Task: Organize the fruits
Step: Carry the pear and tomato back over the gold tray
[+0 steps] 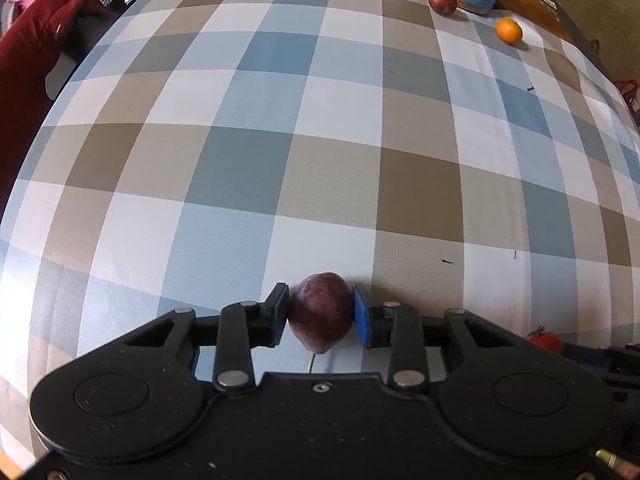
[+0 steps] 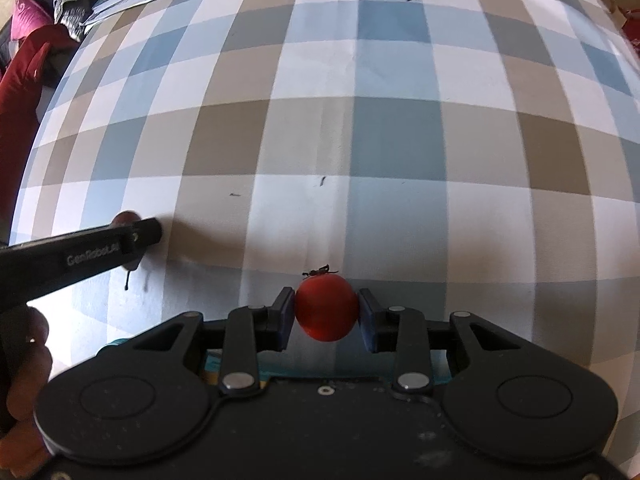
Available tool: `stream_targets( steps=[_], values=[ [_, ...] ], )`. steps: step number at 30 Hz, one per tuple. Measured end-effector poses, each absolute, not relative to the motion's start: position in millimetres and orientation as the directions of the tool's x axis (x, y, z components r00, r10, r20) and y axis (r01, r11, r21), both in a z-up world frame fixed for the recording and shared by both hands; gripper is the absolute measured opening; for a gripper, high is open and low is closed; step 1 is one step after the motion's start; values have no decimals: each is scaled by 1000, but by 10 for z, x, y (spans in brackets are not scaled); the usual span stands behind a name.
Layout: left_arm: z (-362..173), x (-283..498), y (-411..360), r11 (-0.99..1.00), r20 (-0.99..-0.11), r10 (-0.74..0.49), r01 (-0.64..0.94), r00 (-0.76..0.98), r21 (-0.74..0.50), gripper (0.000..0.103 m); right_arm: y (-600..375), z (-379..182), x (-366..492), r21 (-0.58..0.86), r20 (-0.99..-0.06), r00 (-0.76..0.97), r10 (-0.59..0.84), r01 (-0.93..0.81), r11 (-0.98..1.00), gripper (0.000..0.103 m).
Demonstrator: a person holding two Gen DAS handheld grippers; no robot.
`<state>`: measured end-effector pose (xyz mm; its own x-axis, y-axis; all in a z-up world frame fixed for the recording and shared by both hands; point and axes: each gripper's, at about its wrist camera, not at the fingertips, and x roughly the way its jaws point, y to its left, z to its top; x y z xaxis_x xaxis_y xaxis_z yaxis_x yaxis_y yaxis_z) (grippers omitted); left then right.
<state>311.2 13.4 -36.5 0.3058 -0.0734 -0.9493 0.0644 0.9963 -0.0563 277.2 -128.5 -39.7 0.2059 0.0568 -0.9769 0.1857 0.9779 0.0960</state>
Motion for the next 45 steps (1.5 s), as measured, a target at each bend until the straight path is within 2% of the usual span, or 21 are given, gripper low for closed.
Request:
stream_targets(
  steps=[18, 33, 45],
  values=[
    [47, 2663, -156, 992, -918, -75, 120, 389, -30, 43, -1727, 53, 2307, 148, -947, 314, 60, 264, 953, 35],
    [249, 1972, -502, 976, -902, -151, 206, 404, -71, 43, -1958, 290, 1556, 203, -916, 392, 86, 268, 942, 35],
    [243, 1711, -703, 958, -907, -212, 261, 365, -119, 43, -2189, 263, 1244, 251, -913, 391, 116, 314, 916, 36]
  ],
)
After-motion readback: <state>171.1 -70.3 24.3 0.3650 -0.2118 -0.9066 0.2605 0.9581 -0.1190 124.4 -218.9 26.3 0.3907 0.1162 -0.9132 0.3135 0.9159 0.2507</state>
